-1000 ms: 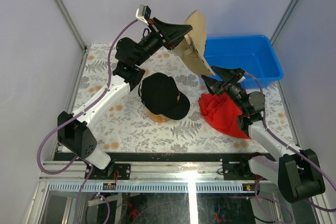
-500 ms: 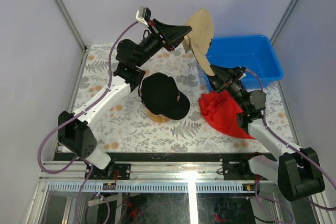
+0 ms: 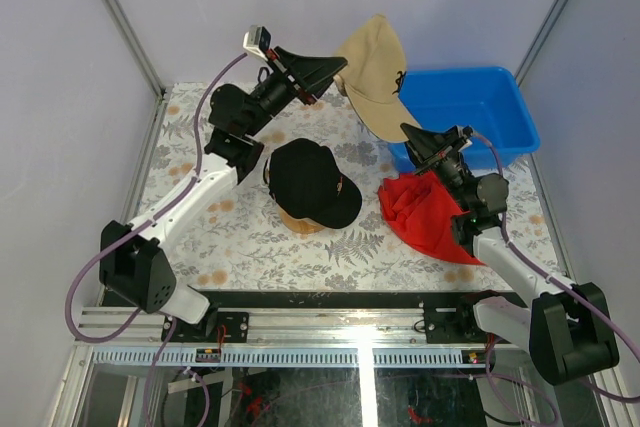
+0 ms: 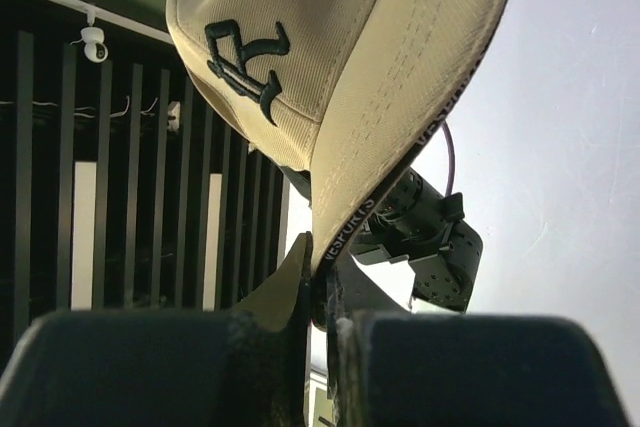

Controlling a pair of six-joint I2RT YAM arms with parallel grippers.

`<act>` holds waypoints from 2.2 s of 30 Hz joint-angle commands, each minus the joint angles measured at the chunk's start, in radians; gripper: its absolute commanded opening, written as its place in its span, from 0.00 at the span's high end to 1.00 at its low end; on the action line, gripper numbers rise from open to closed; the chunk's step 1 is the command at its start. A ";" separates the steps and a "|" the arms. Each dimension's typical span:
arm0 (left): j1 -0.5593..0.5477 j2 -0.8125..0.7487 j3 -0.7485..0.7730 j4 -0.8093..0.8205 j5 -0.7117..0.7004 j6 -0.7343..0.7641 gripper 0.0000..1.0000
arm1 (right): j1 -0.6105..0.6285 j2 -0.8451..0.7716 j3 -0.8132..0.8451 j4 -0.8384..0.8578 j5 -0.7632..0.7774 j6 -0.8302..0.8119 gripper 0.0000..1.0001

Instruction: Stack the hats

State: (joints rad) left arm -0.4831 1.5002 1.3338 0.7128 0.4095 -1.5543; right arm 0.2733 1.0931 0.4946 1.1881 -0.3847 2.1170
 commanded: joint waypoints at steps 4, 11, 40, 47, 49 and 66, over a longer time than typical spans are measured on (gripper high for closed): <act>0.047 -0.151 -0.129 0.077 0.012 0.006 1.00 | 0.002 -0.056 0.124 -0.228 -0.149 -0.038 1.00; 0.225 -0.297 -0.162 -0.291 0.062 0.170 0.43 | -0.019 -0.106 0.352 -0.560 -0.257 -0.256 1.00; 0.533 -0.371 -0.510 -1.084 0.259 0.674 0.53 | -0.019 0.078 0.469 -0.614 -0.565 -0.326 1.00; 0.535 -0.311 -0.481 -1.035 0.287 0.674 0.51 | -0.003 0.128 0.425 -0.489 -0.578 -0.278 1.00; 0.535 -0.304 -0.475 -1.035 0.281 0.684 0.50 | 0.002 0.132 0.423 -0.475 -0.574 -0.275 1.00; 0.520 -0.221 -0.455 -0.939 0.276 0.671 0.45 | 0.101 0.212 0.368 -0.434 -0.569 -0.280 1.00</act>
State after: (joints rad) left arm 0.0410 1.2579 0.8433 -0.2840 0.6537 -0.8856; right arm 0.3412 1.2819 0.8707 0.6502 -0.9344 1.8332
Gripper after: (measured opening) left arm 0.545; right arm 0.042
